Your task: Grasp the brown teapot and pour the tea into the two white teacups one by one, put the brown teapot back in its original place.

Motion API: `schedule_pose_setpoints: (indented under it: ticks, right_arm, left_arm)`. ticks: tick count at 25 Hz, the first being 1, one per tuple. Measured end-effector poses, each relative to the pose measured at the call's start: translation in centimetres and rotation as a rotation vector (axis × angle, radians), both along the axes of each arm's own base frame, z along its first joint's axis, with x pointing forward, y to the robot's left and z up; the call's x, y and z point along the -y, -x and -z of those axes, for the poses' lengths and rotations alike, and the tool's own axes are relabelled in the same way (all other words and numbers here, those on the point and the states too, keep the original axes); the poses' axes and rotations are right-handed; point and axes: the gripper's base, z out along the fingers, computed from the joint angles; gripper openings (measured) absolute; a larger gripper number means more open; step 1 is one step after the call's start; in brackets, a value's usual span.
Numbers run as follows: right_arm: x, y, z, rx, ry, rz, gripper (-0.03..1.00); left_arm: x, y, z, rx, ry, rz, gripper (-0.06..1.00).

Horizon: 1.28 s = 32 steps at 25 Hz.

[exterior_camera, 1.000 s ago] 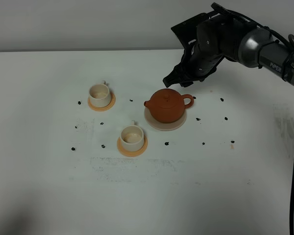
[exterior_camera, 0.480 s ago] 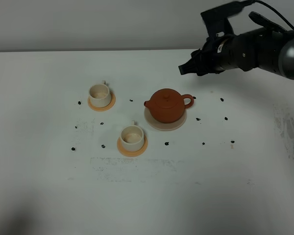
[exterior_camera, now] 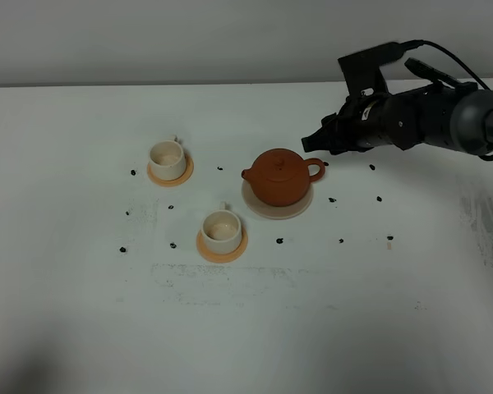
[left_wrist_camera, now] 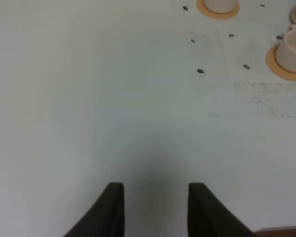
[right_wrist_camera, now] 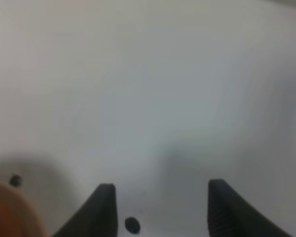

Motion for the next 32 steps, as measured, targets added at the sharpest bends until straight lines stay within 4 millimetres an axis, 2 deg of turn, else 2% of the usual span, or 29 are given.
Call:
schedule_pose_setpoints:
  ticks: [6, 15, 21, 27, 32]
  right_arm:
    - [0.1, 0.2, 1.3, -0.042, 0.064, -0.059, 0.41]
    - [0.1, 1.0, 1.9, -0.11, 0.179, -0.19, 0.41]
    - [0.0, 1.0, 1.7, -0.103, 0.215, -0.238, 0.41]
    - [0.0, 1.1, 0.5, -0.07, 0.234, -0.266, 0.41]
    - [-0.7, 1.4, 0.5, -0.067, 0.278, -0.34, 0.41]
  left_arm:
    - [0.0, 0.0, 0.0, 0.0, 0.0, 0.0, 0.3]
    - [0.0, 0.0, 0.0, 0.0, 0.0, 0.0, 0.3]
    - [0.0, 0.0, 0.0, 0.0, 0.0, 0.0, 0.3]
    - [0.0, 0.0, 0.0, 0.0, 0.0, 0.0, 0.3]
    - [0.0, 0.0, 0.0, 0.0, 0.0, 0.0, 0.3]
